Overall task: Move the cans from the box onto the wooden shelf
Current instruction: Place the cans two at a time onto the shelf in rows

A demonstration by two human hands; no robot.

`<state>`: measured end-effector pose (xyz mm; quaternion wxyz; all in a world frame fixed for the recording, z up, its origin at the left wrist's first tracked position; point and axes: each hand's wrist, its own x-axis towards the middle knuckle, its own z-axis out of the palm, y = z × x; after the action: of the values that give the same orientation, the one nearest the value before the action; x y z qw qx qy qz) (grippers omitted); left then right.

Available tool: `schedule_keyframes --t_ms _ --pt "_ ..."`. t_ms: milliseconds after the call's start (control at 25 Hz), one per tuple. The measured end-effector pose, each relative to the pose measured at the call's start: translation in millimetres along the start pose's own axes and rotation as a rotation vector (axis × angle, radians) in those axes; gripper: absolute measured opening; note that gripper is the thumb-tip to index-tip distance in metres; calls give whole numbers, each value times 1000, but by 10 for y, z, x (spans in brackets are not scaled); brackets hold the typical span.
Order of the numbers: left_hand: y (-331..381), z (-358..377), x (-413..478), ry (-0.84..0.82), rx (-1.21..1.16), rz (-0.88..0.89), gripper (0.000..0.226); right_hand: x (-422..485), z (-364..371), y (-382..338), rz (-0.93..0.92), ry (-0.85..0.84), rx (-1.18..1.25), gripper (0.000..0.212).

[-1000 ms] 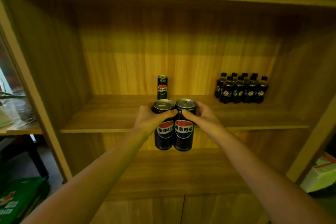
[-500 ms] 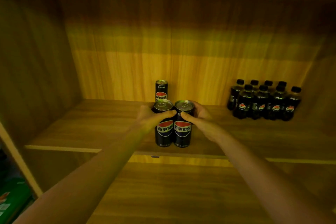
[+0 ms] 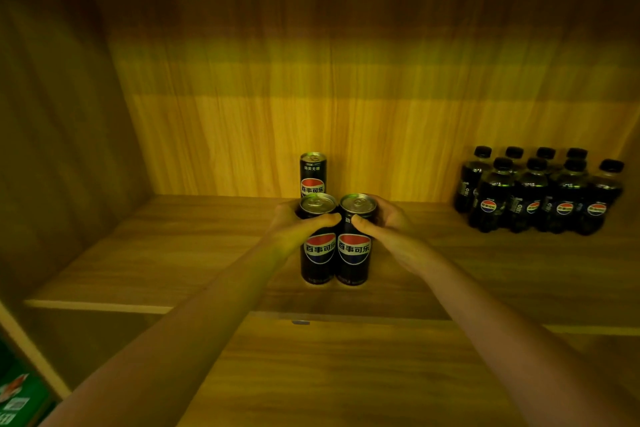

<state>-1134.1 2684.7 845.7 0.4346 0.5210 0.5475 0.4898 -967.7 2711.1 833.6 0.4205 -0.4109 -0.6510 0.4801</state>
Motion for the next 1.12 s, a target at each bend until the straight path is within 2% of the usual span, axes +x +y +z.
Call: schedule_keyframes --t_ms 80,200,320,400,480,560,680,800,920,1120 --pt "-15 19 25 -3 -21 -13 31 27 0 34 -5 -19 -1 50" --pt "-47 55 -3 -11 -53 3 43 8 21 66 -6 -23 -13 55" --pt "-306 20 -40 -26 -5 10 78 -147 91 182 40 27 2 65" --pt "-615 -10 -45 24 213 7 95 -275 163 357 153 112 -120 72" --pt "-869 -16 -32 90 661 8 96 -329 257 538 194 131 -389 80" --pt "-998 34 1 152 910 76 91 -260 301 707 109 148 -560 82" --pt "-1033 71 133 209 869 147 84 -64 270 817 63 215 -533 66" --pt "-1045 59 387 183 890 79 84 158 235 830 38 209 -427 59" --pt "-1055 46 695 163 910 37 87 475 211 886 34 215 -381 57" --pt "-1083 33 1011 141 937 -16 90 859 190 1058 63 239 -466 66"
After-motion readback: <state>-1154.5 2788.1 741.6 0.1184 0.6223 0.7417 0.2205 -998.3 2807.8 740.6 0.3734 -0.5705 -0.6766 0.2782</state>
